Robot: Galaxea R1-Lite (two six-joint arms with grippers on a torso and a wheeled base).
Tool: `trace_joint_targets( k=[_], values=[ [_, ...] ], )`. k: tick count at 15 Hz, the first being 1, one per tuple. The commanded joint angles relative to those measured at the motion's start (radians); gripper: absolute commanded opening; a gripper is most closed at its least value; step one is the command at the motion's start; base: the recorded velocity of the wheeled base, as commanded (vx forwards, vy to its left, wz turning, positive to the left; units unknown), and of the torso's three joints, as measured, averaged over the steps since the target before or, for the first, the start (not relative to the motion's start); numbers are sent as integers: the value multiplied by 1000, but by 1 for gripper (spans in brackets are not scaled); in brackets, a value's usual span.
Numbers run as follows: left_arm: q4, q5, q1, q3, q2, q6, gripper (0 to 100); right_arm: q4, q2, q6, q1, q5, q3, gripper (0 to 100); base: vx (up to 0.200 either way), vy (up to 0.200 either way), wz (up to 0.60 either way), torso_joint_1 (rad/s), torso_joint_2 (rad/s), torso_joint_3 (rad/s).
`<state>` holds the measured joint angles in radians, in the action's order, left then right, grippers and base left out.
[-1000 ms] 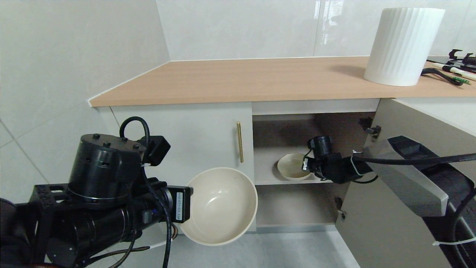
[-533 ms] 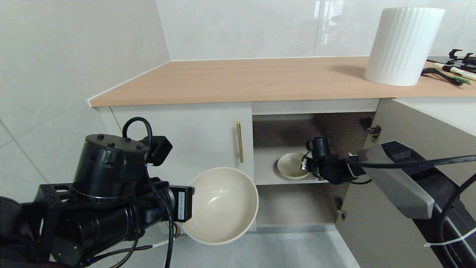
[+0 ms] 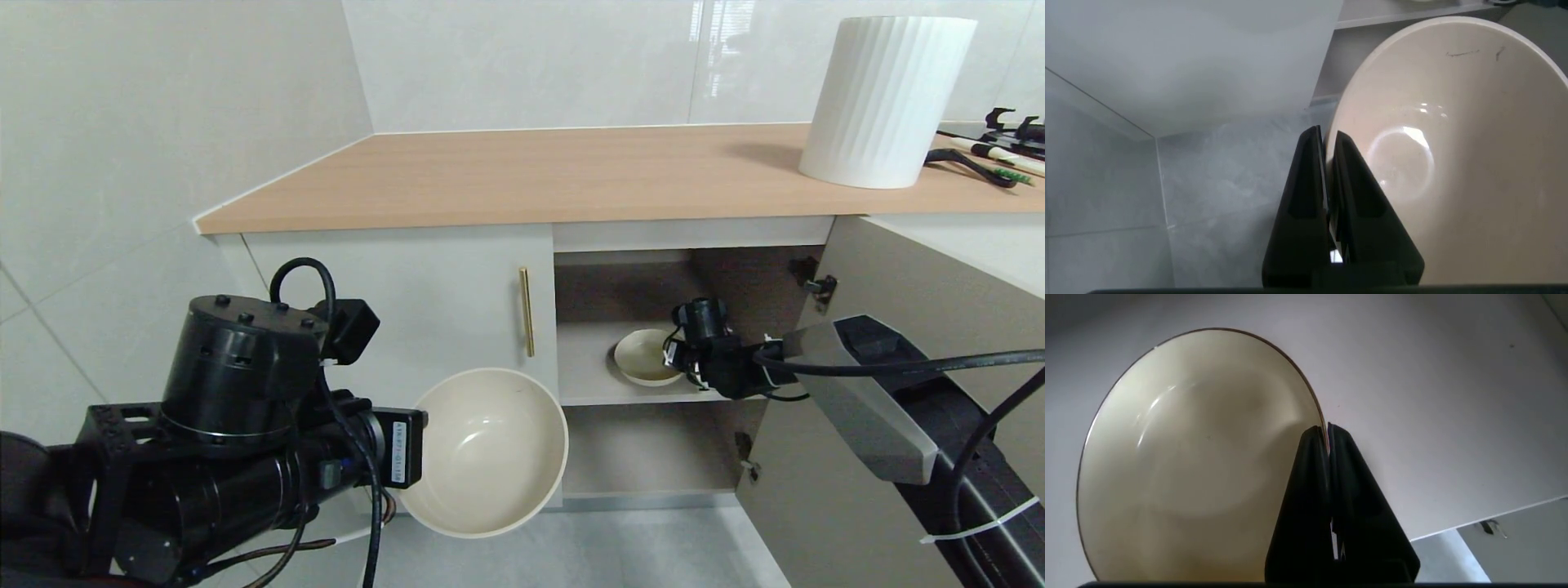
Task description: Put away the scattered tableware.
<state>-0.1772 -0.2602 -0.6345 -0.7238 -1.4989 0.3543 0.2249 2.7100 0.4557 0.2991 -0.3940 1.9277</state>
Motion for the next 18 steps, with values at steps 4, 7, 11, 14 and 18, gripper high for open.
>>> trace_joint_targets(
  k=[4, 7, 11, 14, 18],
  values=[
    [-1, -1, -1, 0, 0, 0, 0, -2, 7, 0, 0, 0, 14, 0, 0, 0, 0, 0, 0, 0],
    [-1, -1, -1, 0, 2, 0, 0, -9, 8, 0, 0, -2, 17, 100, 0, 0, 0, 0, 0, 0],
    [-1, -1, -1, 0, 2, 0, 0, -9, -4, 6, 0, -2, 10, 100, 0, 0, 0, 0, 0, 0],
    [-2, 1, -1, -2, -6, 0, 0, -33, -101, 60, 3, -17, -53, 100, 0, 0, 0, 0, 0, 0],
    [-44, 3, -1, -19, -57, -15, 0, -45, -469, 92, 74, 40, -429, 100, 0, 0, 0, 0, 0, 0]
  ],
)
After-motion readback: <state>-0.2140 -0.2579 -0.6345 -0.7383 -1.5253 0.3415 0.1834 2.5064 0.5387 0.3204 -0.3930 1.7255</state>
